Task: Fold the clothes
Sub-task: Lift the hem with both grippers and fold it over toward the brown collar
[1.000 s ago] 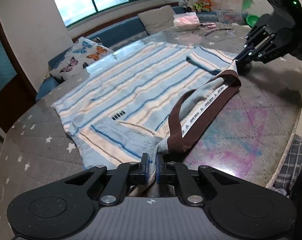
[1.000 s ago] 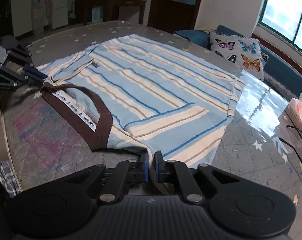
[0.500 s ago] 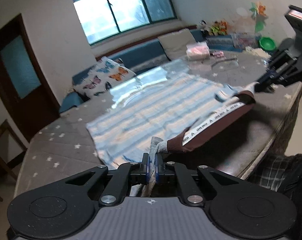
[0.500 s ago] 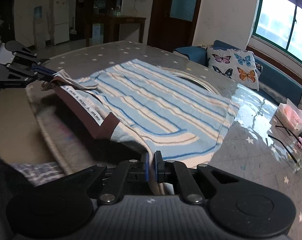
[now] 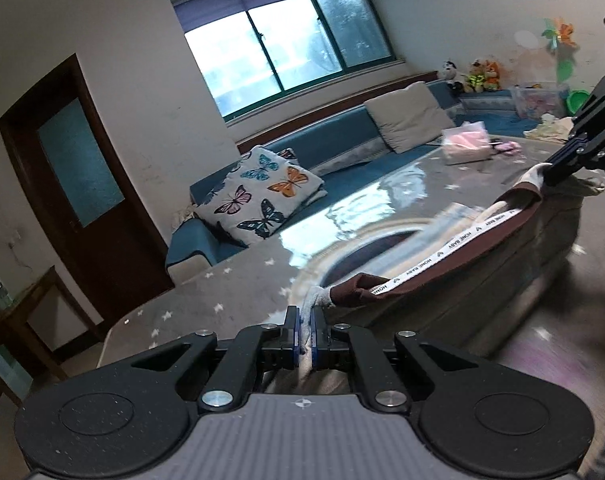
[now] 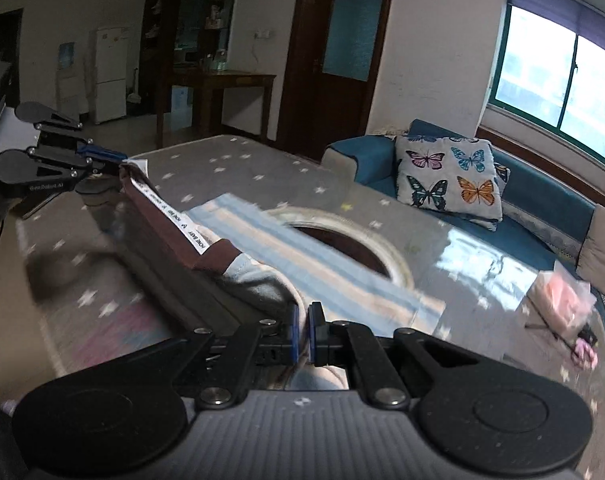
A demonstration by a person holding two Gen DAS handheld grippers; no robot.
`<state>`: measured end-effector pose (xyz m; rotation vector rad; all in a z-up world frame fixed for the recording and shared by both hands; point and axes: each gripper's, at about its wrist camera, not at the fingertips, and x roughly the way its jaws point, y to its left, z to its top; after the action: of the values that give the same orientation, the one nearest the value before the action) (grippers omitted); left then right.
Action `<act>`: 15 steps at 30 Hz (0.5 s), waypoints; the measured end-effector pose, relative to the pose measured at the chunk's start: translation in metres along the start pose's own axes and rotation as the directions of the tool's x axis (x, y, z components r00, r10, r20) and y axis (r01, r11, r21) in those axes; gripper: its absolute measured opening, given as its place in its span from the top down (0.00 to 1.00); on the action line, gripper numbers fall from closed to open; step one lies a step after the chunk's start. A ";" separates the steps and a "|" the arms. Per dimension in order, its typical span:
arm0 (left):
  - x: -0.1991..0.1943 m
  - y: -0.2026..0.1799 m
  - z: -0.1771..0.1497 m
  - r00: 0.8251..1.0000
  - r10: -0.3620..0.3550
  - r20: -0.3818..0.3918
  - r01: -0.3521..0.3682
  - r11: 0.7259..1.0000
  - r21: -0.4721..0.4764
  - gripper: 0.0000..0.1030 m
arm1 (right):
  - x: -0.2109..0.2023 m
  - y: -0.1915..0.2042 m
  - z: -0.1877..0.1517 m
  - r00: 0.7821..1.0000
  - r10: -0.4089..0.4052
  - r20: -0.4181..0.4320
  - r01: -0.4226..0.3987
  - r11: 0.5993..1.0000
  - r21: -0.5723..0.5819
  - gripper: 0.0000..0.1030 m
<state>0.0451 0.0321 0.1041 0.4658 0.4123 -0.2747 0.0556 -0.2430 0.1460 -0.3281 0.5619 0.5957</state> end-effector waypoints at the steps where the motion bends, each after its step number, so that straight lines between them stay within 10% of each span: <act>1: 0.011 0.005 0.005 1.000 -0.001 -0.008 0.001 1.000 -0.003 0.95 | 0.009 -0.008 0.007 1.000 0.002 -0.005 -0.002 1.000 0.009 0.96; 15: 0.186 0.044 0.020 0.971 -0.108 -0.211 0.096 0.993 -0.068 0.95 | 0.158 -0.093 0.032 0.988 0.011 -0.152 0.015 0.985 0.171 0.96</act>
<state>0.2308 0.0304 0.0548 0.4199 0.6553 -0.3126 0.2330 -0.2334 0.0914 -0.2122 0.7552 0.5187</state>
